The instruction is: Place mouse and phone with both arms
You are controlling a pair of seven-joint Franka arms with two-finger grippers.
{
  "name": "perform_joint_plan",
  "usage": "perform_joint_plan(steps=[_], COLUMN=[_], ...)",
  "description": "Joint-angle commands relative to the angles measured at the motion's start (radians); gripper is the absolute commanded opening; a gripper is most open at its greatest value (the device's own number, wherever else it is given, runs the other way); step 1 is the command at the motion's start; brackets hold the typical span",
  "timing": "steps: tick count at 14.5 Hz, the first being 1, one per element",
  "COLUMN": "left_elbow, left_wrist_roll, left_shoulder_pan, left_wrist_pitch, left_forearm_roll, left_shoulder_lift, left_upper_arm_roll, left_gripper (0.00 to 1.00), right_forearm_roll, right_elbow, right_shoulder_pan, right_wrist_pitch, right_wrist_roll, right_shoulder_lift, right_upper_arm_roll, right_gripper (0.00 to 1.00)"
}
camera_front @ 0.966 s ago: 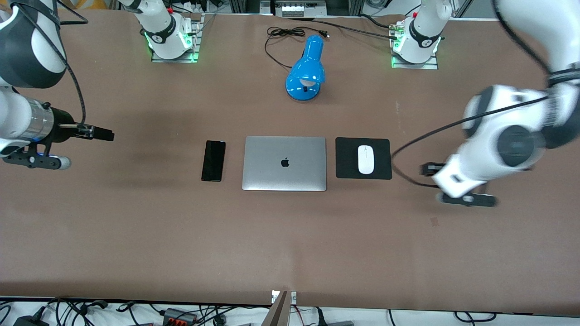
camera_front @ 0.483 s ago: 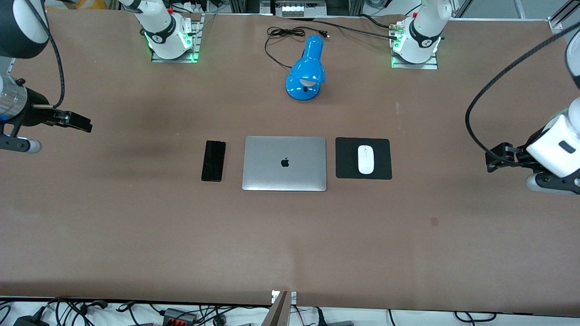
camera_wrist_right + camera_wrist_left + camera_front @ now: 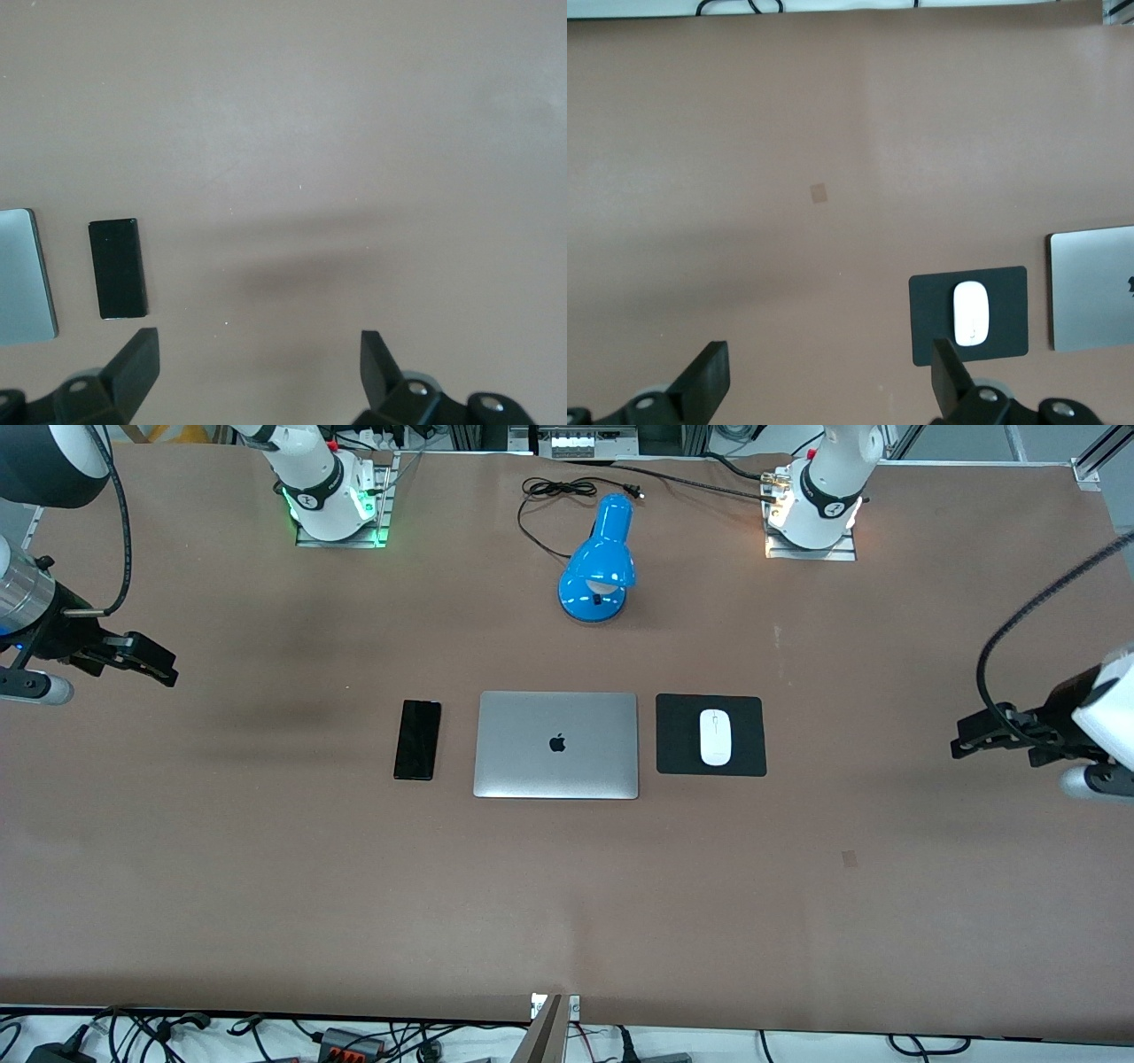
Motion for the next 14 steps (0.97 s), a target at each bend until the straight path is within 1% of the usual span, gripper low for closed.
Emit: perform_joint_plan(steps=[1, 3, 5, 7, 10, 11, 13, 14], left_elbow=[-0.302, -0.282, -0.268, -0.241, -0.241, -0.241, -0.241, -0.241], left_wrist_roll=[0.016, 0.014, 0.014, 0.014, 0.013, 0.013, 0.013, 0.013], left_shoulder_pan=[0.017, 0.014, 0.014, 0.006, 0.004, 0.004, 0.004, 0.004], left_wrist_pitch=[0.08, 0.075, 0.023, 0.012, 0.009, 0.009, 0.009, 0.009], left_forearm_roll=[-0.018, -0.015, -0.016, -0.016, -0.016, -0.016, -0.016, -0.016], left_shoulder_lift=[-0.231, -0.225, -0.226, -0.223, -0.223, -0.223, -0.223, -0.223], left_upper_arm_roll=[-0.01, -0.013, -0.016, -0.019, -0.019, -0.019, -0.019, -0.019], left_gripper=[1.0, 1.0, 1.0, 1.0, 1.0, 1.0, 1.0, 1.0], right_forearm_roll=[-0.005, -0.006, -0.003, 0.003, 0.07, 0.07, 0.074, 0.074], right_elbow=[0.018, 0.033, 0.056, 0.062, 0.062, 0.068, 0.105, 0.107], right_shoulder_pan=[0.0, -0.001, -0.001, -0.006, -0.008, -0.006, -0.003, -0.006], right_wrist_pitch=[-0.011, -0.084, -0.129, -0.116, -0.111, -0.111, -0.115, -0.111], right_wrist_roll=[-0.025, -0.038, -0.031, -0.012, -0.026, -0.029, -0.017, -0.014], right_shoulder_lift=[0.002, 0.001, 0.002, 0.005, 0.019, 0.044, 0.053, 0.053], right_upper_arm_roll=[0.008, 0.008, 0.008, 0.008, 0.006, 0.006, 0.006, 0.006], right_gripper=[1.0, 1.0, 1.0, 1.0, 1.0, 1.0, 1.0, 1.0])
